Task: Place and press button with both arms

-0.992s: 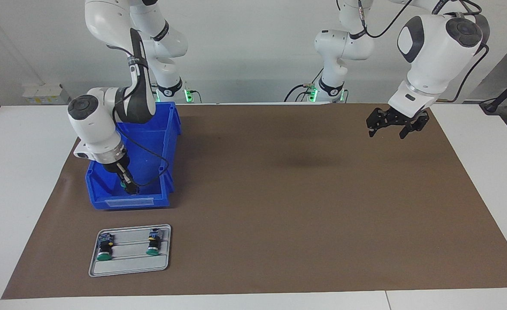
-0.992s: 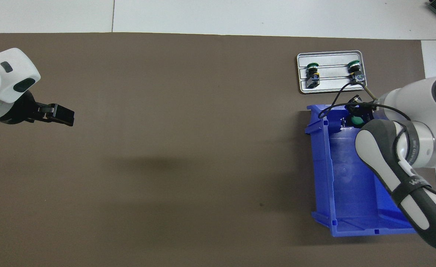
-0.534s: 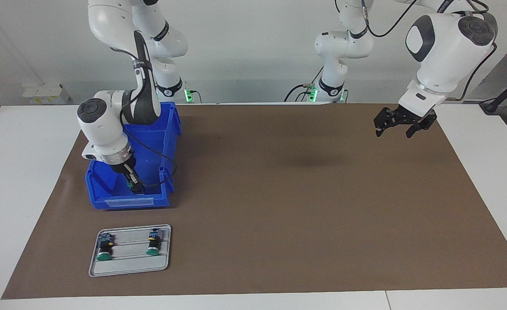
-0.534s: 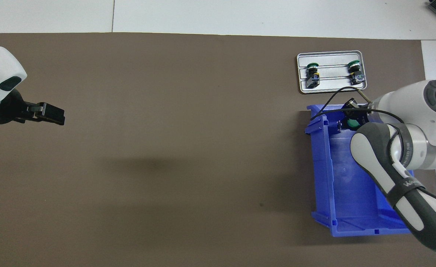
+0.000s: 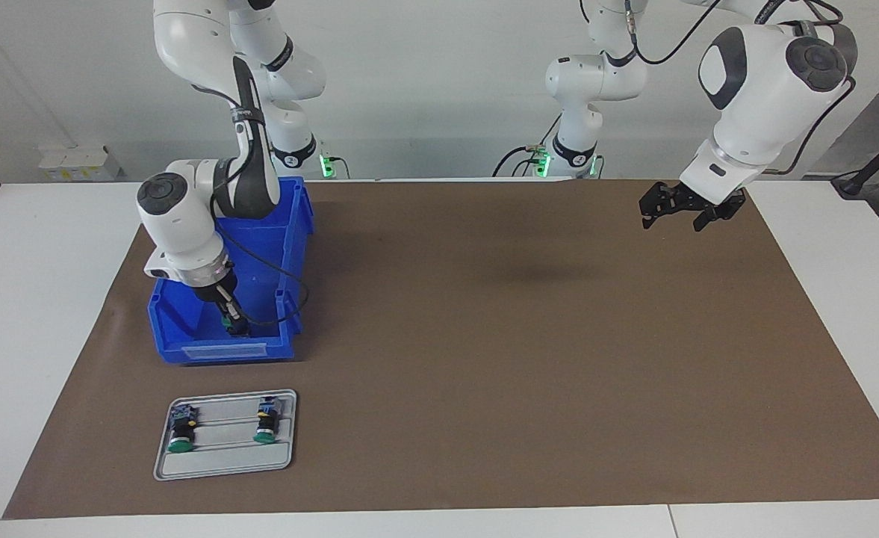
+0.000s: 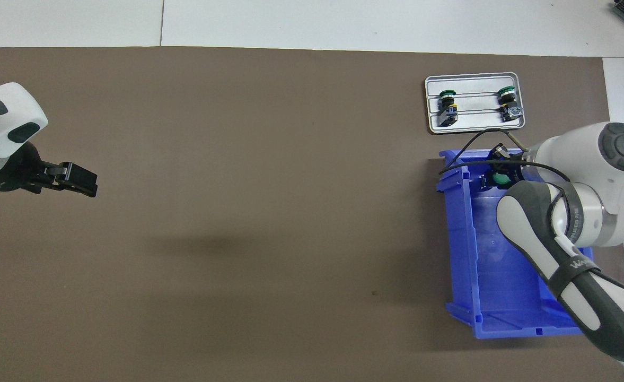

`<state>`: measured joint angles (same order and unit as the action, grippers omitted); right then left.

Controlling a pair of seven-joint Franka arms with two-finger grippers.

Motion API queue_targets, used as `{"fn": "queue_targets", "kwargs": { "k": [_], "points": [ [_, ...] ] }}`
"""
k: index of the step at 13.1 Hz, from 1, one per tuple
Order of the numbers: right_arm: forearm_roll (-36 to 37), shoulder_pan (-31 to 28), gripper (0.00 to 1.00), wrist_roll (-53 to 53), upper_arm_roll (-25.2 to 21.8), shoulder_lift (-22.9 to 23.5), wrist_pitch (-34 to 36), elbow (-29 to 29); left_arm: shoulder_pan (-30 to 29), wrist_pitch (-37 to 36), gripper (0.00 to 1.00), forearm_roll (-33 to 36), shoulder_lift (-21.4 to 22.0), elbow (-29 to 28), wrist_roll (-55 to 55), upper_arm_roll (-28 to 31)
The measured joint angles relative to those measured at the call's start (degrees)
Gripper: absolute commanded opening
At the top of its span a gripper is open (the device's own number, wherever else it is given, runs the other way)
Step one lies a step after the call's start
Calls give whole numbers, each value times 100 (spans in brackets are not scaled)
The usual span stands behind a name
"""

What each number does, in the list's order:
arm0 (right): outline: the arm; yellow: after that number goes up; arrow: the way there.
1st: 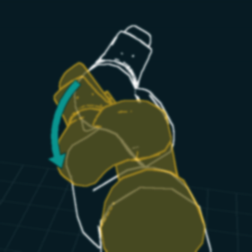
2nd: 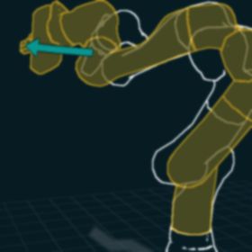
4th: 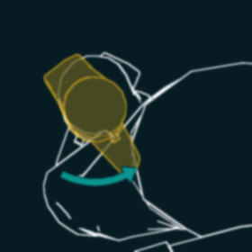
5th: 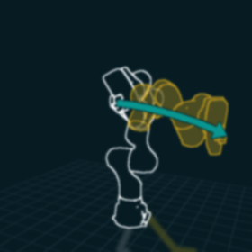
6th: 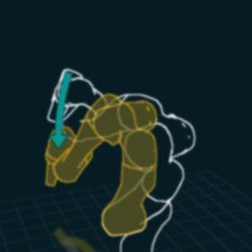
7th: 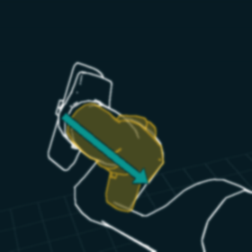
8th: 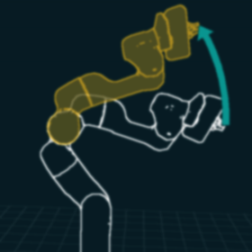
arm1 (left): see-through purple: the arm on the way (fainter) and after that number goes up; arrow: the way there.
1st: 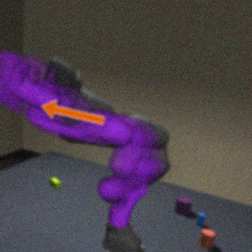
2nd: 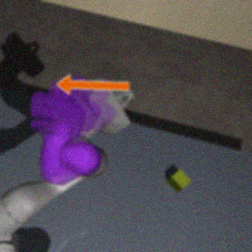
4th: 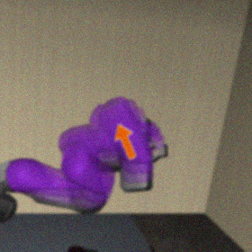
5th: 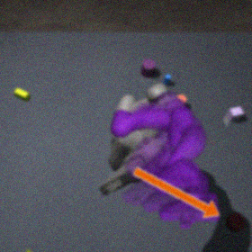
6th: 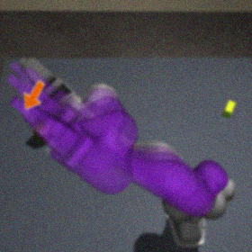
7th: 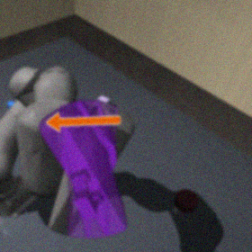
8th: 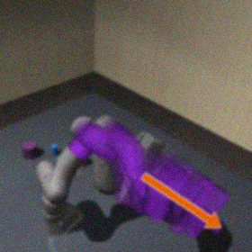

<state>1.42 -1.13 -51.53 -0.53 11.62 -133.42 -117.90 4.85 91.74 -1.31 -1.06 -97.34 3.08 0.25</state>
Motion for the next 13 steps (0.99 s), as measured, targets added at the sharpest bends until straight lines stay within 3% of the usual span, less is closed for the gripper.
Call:
{"fn": "queue_targets", "kwargs": {
  "k": [5, 13],
  "points": [
    [0, 0, 99, 23, 1, -66, 63, 24, -183, -5, 100, 0, 67, 0, 0, 18],
    [-20, -10, 100, 2417, -7, -861, 1040, 44, -188, -7, 100, 0, 68, 0, 0, 12]
  ]
}}
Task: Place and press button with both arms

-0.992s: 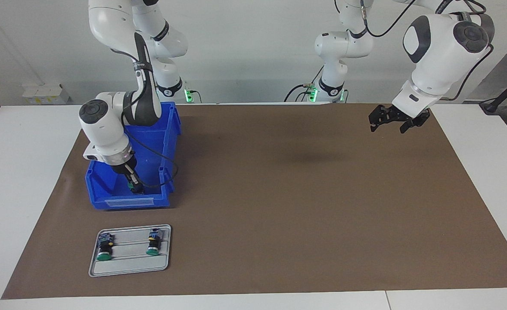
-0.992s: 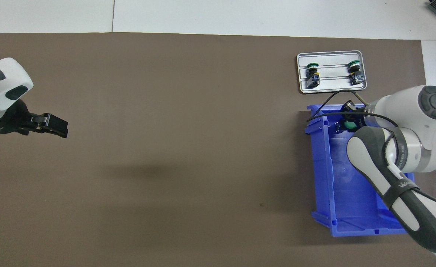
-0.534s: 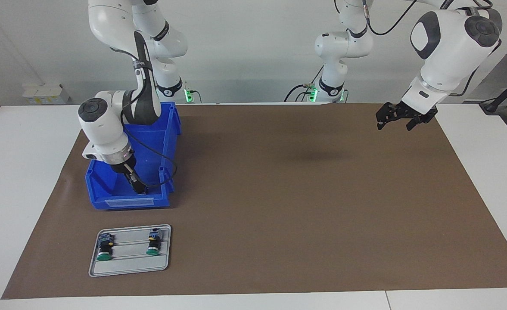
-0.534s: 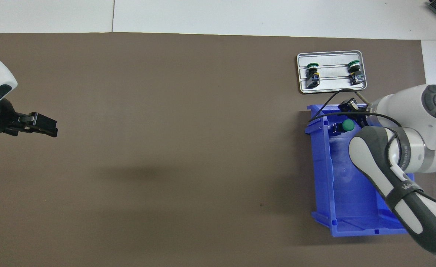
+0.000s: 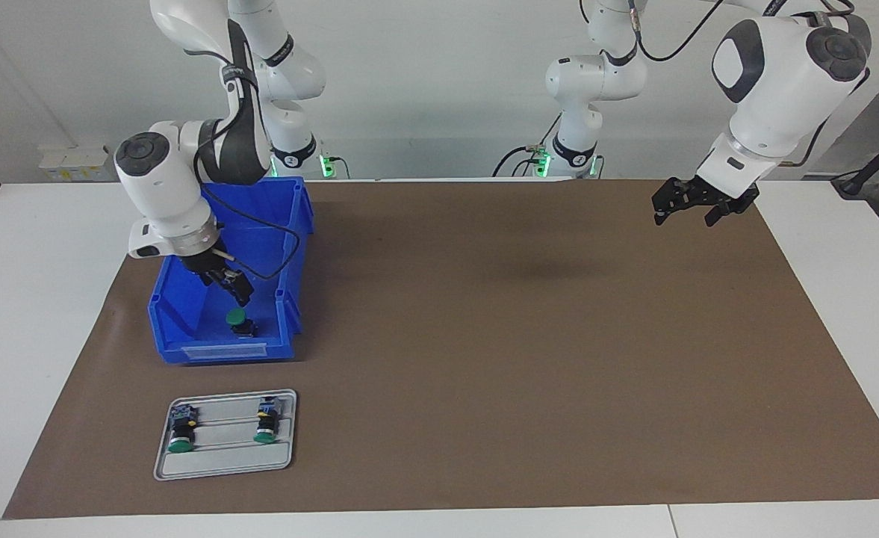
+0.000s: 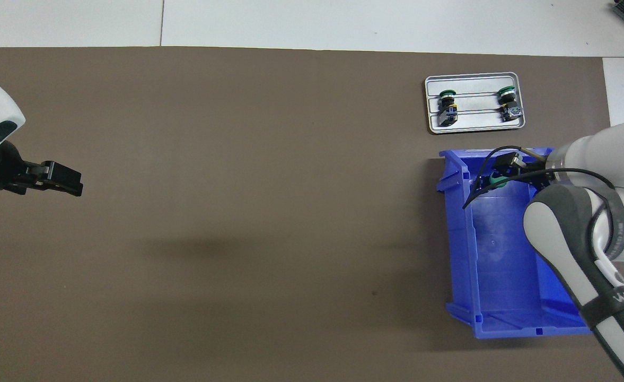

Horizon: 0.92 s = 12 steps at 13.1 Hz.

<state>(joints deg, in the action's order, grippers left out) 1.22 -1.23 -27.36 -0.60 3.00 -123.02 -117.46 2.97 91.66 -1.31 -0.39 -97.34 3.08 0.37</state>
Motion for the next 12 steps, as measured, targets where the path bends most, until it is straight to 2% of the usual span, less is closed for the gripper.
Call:
{"fn": "queue_targets", "kwargs": {
  "k": [3, 5, 12],
  "points": [
    [-1, 8, 100, 658, 9, -353, 157, 32, 0, 0, 100, 0, 0, 0, 0, 0],
    [-1, 8, 100, 1069, 7, -498, 465, 298, 0, 0, 100, 0, 0, 0, 0, 0],
    [-1, 13, 100, 1790, 33, -435, 2126, 2288, 0, -1, 100, 0, 0, 0, 0, 0]
  ]
}}
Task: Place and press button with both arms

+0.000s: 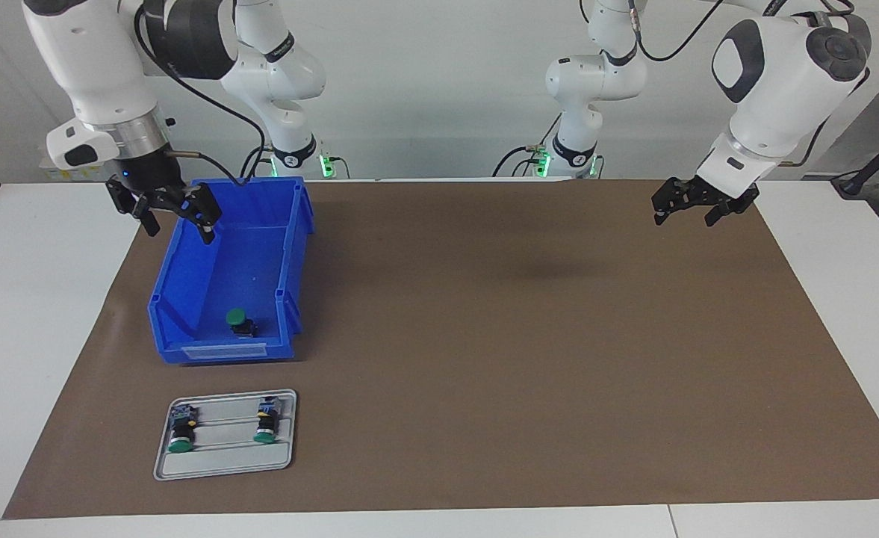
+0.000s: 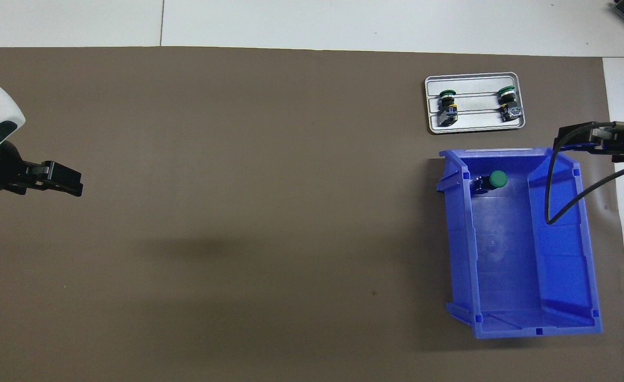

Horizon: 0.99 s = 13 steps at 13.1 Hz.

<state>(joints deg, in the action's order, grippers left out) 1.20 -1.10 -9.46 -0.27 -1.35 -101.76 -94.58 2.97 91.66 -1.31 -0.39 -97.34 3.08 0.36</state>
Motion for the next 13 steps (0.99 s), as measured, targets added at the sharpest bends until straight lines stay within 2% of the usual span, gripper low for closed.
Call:
{"fn": "queue_targets", "kwargs": {
  "k": [4, 8, 13],
  "points": [
    [0, 3, 100, 132, 12, 225, 678, 646, 0, -1, 100, 0, 0, 0, 0, 0],
    [-1, 8, 100, 234, 42, 212, 1214, 632, 0, -2, 100, 0, 0, 0, 0, 0],
    [-1, 8, 100, 653, 42, 79, 1299, 403, 0, -2, 100, 0, 0, 0, 0, 0]
  ]
}}
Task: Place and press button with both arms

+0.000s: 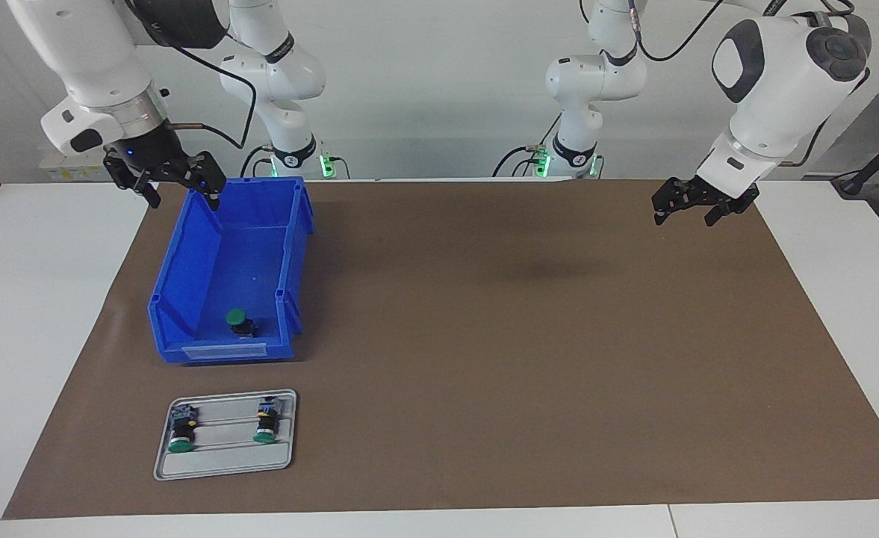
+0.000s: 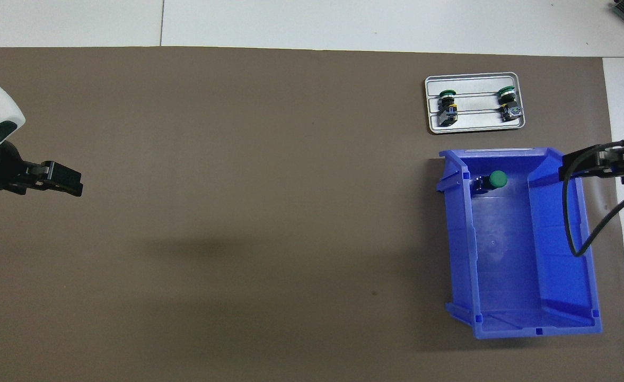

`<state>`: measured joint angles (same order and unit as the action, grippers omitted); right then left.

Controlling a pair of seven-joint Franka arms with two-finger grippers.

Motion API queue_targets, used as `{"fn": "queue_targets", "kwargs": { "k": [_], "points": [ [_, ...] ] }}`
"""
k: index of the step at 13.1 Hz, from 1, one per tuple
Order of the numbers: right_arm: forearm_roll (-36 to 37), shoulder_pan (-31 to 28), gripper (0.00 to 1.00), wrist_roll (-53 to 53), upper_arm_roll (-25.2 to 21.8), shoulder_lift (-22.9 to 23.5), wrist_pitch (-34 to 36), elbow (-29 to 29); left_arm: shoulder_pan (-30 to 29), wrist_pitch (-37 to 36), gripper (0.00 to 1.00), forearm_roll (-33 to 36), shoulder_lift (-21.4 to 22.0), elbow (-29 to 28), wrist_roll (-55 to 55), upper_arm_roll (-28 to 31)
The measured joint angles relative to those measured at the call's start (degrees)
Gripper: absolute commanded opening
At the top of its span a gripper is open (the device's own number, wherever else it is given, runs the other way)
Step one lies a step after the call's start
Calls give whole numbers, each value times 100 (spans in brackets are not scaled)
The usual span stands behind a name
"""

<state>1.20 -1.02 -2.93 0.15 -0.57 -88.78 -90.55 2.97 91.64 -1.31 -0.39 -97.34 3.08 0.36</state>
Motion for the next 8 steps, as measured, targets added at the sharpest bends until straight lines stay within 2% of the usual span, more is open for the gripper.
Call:
{"fn": "queue_targets", "kwargs": {
  "k": [8],
  "points": [
    [0, 11, 100, 4, 1, -30, -8, -41, 0, 0, 100, 0, 0, 0, 0, 0]
  ]
}}
